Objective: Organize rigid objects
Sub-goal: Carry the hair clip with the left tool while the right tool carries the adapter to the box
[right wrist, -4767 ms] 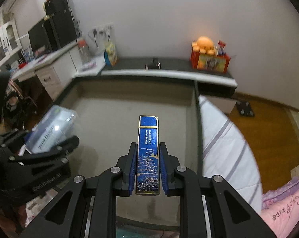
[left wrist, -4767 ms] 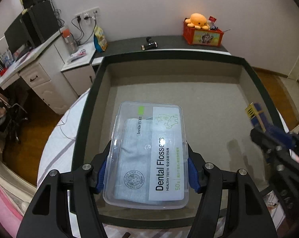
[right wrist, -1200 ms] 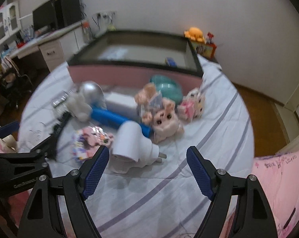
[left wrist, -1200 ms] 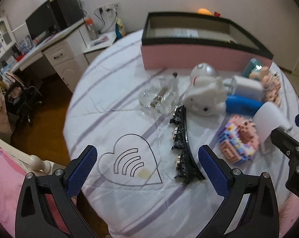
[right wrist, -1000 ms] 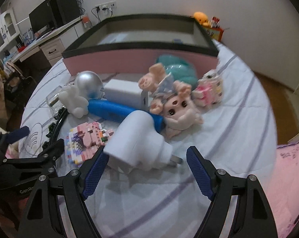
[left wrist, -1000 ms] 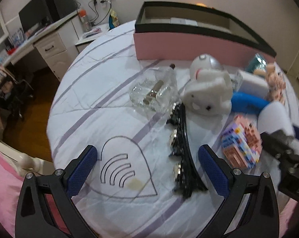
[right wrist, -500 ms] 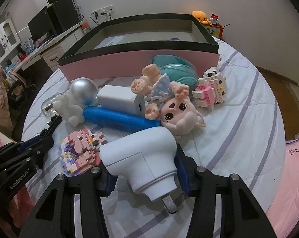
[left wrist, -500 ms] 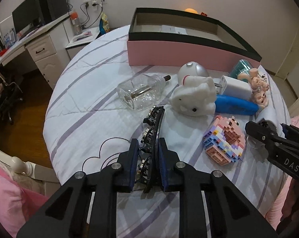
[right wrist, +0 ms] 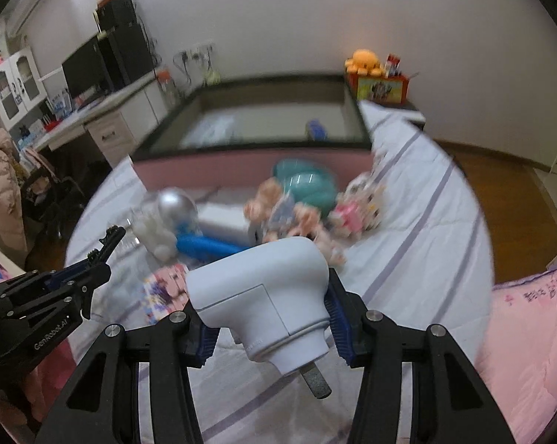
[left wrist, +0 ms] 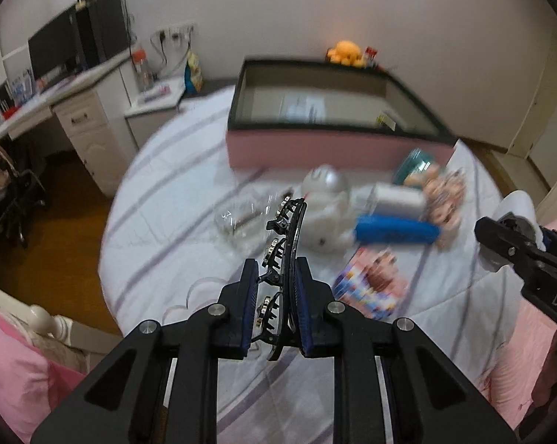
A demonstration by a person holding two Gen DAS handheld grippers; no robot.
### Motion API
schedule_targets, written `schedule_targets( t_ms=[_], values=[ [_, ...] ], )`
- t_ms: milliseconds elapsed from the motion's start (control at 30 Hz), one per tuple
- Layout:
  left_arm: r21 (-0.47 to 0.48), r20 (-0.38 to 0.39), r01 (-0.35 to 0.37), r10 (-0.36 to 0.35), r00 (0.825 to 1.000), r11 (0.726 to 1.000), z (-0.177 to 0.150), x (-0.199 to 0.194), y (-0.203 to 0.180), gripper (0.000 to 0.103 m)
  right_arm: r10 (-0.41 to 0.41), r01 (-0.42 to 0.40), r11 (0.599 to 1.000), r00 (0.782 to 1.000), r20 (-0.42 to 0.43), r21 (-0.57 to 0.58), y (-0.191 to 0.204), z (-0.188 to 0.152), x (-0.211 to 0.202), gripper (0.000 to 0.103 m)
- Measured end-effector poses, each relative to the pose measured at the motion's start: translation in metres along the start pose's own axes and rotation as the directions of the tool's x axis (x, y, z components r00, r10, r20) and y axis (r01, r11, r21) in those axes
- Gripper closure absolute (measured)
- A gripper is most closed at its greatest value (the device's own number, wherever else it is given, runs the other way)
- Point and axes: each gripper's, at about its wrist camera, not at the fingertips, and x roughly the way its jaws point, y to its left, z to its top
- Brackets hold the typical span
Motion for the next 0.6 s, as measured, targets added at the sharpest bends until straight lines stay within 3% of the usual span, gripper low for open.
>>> schedule_targets(
  t_ms=[133,233,433,600],
  values=[
    [0.000,0.097,0.008,-0.008,0.995,1.000,0.017,-0.033,-0.008,0.084,-0.009,0.010,1.000,0.992,0.125,-0.009,-0.001,0.016,-0.041,0.052],
    [-0.003,0.191,0.011,-0.010,0.982,1.000,0.030,-0.064,-0.014,0.084,-0.004,0.007,1.000,0.975,0.224,-0.014,-0.001,0.023,-0.075,0.052],
    [-0.004,0.368,-0.009,0.010,0.930,1.000,0.052,-0.124,-0.024,0.084,-0.008,0.025,0.999,0.918,0.396,-0.038,0.003,0.034,-0.135,0.052],
    [0.002,0.467,-0.029,0.024,0.884,1.000,0.056,-0.158,-0.032,0.084,0.004,0.026,0.998,0.876,0.482,-0.056,0.008,0.036,-0.166,0.052]
  ],
)
